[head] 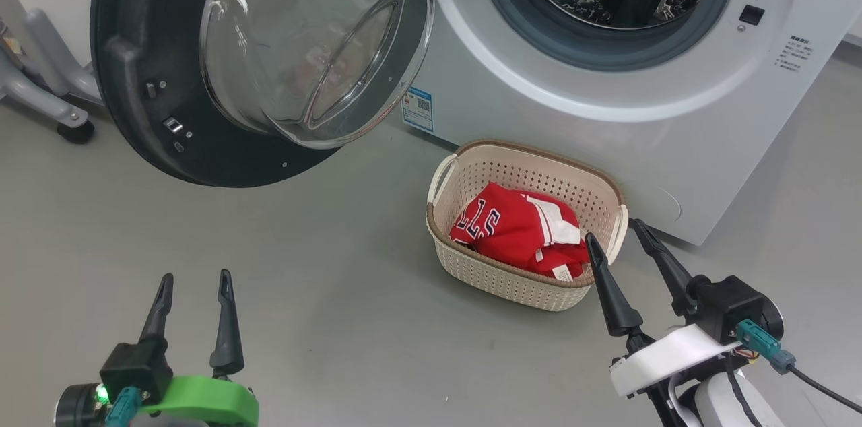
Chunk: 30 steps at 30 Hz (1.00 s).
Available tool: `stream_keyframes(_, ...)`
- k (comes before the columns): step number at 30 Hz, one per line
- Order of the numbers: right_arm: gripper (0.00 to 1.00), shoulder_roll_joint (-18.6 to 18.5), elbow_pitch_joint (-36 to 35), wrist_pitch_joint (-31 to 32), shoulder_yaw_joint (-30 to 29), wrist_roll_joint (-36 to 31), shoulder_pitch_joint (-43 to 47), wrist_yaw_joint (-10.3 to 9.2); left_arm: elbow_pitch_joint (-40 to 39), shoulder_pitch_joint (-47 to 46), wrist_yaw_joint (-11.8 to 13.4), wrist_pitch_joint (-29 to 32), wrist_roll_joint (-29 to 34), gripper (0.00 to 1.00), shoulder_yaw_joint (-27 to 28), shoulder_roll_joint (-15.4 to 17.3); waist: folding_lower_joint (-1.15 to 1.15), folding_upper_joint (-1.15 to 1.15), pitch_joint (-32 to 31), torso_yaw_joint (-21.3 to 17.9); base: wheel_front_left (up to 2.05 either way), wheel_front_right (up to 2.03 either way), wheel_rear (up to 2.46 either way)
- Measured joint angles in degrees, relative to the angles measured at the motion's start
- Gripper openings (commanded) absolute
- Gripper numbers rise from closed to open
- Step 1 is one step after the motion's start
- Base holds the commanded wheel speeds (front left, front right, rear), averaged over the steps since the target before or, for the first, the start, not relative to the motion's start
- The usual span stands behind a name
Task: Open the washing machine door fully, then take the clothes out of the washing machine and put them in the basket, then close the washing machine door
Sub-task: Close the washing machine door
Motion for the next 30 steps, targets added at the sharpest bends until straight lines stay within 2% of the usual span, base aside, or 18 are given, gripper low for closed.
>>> stream_keyframes(30,1.0,0.4,0.1,0.0,-0.5,0.1,0.0,0.0,-1.0,0.4,0.0,0.0,0.0,1.0,1.5,0.0,0.0,0.0,-0.8,0.2,0.0,0.0,0.0)
